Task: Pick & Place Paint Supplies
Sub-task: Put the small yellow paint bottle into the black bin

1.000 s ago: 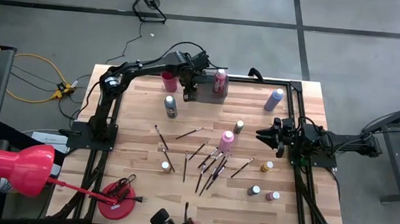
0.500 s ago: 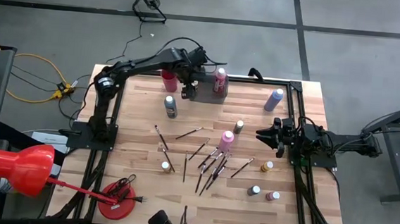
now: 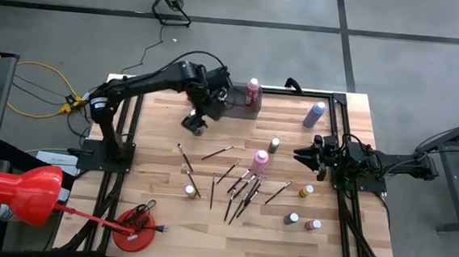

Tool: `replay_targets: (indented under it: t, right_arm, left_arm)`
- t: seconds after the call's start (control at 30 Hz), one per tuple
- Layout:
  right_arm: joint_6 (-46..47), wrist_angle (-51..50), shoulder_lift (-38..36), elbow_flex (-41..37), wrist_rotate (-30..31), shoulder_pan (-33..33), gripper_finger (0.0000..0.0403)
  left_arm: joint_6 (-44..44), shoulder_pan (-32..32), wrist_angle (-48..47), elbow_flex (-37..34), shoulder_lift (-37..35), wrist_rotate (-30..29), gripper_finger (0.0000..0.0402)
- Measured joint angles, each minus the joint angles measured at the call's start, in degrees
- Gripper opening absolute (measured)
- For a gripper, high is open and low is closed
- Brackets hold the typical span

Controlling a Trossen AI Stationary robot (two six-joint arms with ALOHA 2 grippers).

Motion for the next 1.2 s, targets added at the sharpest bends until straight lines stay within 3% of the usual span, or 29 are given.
replay_targets:
  t: [0.4,0.87,1.07,1.2]
  right_arm:
    - [0.0,0.0,0.0,0.0,0.0,0.0,0.0123]
    - [0.0,0.2,0.8,0.0,0.0,0.0,0.0123]
    - [0.0,0.2,0.8,0.0,0.0,0.0,0.0123]
    - [0.0,0.2,0.8,0.0,0.0,0.0,0.0123]
  left_arm:
    - [0.9,-14.8,-7.7,-0.9,-3.4,3.6,0.0248]
    - [-11.1,-30.7,15.0,-33.6,-20.4,0.3,0.0248]
    - [-24.0,-33.4,24.8,-41.4,-21.4,-3.0,0.0248]
    - [-28.1,-34.5,29.4,-45.4,-21.4,-2.9,0.0248]
